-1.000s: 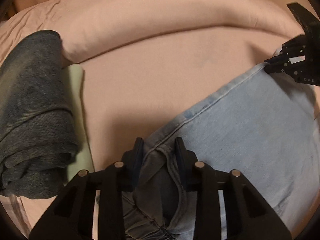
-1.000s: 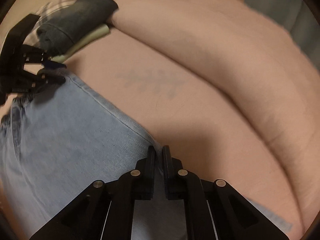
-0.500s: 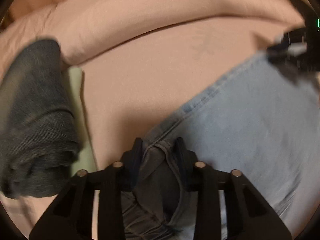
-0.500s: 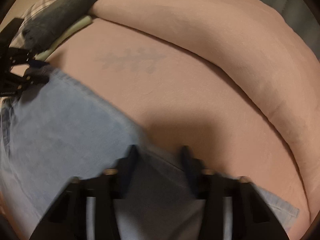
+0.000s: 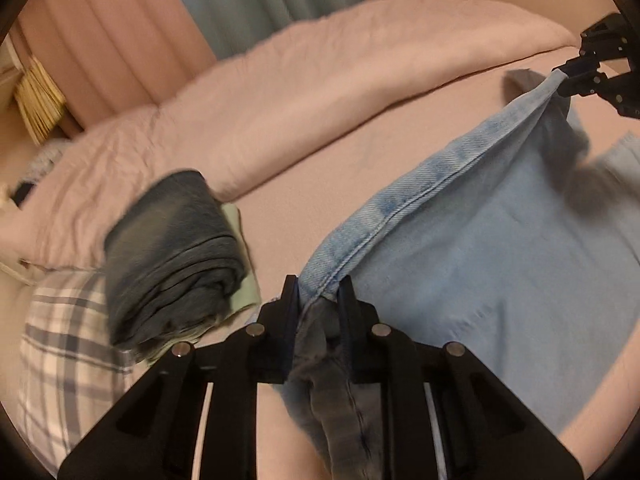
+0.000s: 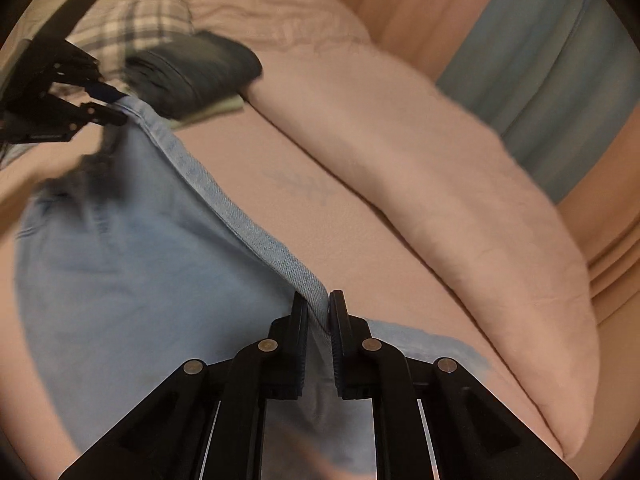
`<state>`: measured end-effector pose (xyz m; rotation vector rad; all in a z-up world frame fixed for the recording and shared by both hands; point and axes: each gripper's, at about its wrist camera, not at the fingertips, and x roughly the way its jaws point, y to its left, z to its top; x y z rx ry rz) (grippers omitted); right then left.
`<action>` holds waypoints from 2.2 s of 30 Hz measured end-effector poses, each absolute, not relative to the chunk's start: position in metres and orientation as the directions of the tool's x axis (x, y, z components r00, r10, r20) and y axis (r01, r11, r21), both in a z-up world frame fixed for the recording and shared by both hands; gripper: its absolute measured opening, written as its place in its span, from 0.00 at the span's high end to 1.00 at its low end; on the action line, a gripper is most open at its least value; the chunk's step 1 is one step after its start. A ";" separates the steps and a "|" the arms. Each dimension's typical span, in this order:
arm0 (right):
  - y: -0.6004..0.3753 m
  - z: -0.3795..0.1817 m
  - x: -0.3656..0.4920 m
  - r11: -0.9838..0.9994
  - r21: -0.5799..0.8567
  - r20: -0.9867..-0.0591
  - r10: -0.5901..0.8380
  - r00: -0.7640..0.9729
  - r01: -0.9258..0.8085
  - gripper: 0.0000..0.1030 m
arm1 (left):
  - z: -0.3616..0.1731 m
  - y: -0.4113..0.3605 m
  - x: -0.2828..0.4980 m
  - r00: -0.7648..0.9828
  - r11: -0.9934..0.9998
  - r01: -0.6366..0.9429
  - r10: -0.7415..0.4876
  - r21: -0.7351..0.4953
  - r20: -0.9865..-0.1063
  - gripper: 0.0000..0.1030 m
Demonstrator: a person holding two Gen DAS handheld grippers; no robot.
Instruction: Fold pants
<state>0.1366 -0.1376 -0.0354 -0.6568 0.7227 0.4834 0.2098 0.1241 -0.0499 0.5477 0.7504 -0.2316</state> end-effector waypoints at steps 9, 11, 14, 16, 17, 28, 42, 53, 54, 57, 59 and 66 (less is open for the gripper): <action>-0.105 -0.083 0.028 0.585 -0.429 -0.753 0.190 0.630 -0.688 0.91 | -0.134 0.137 0.091 0.675 0.788 0.469 -0.029 0.399 -0.737 0.84; -0.098 -0.118 0.013 0.559 -0.420 -0.790 0.162 0.591 -0.715 0.91 | -0.159 0.133 0.082 0.636 0.786 0.482 -0.010 0.387 -0.771 0.84; -0.094 -0.142 0.004 0.551 -0.420 -0.810 0.131 0.572 -0.721 0.91 | -0.166 0.130 0.079 0.648 0.800 0.452 0.008 0.394 -0.761 0.84; -0.093 -0.145 0.005 0.552 -0.434 -0.806 0.117 0.581 -0.713 0.91 | -0.159 0.135 0.084 0.646 0.827 0.440 -0.020 0.351 -0.763 0.84; -0.094 -0.142 0.005 0.561 -0.433 -0.801 0.119 0.587 -0.705 0.91 | -0.160 0.135 0.083 0.642 0.822 0.447 -0.019 0.354 -0.766 0.83; -0.147 -0.100 0.016 0.750 -0.008 -0.829 0.365 0.424 -0.661 0.48 | -0.135 0.139 0.051 0.636 0.879 0.419 -0.104 0.229 -0.764 0.56; -0.190 -0.102 0.212 0.972 0.163 -0.903 0.217 0.370 -0.170 0.48 | -0.142 -0.035 0.105 0.395 0.764 0.600 -0.540 -0.237 -0.743 0.59; -0.193 -0.135 0.223 0.983 0.135 -0.912 0.173 0.372 -0.126 0.97 | -0.165 -0.107 0.108 0.320 0.721 0.660 -0.524 -0.211 -0.789 0.89; -0.199 -0.131 0.217 0.982 0.150 -0.899 0.183 0.397 -0.113 0.97 | -0.164 -0.108 0.108 0.319 0.720 0.660 -0.526 -0.213 -0.789 0.90; -0.226 -0.108 0.192 0.965 0.252 -0.841 0.255 0.478 -0.072 0.97 | -0.160 -0.111 0.105 0.319 0.721 0.658 -0.529 -0.218 -0.787 0.91; -0.253 -0.090 0.166 0.941 0.334 -0.782 0.305 0.543 -0.048 0.97 | -0.157 -0.115 0.102 0.322 0.722 0.658 -0.527 -0.215 -0.786 0.91; -0.345 -0.060 0.048 0.877 0.476 -0.614 0.272 0.741 0.072 0.97 | -0.142 -0.132 0.080 0.336 0.687 0.708 -0.533 -0.165 -0.777 0.92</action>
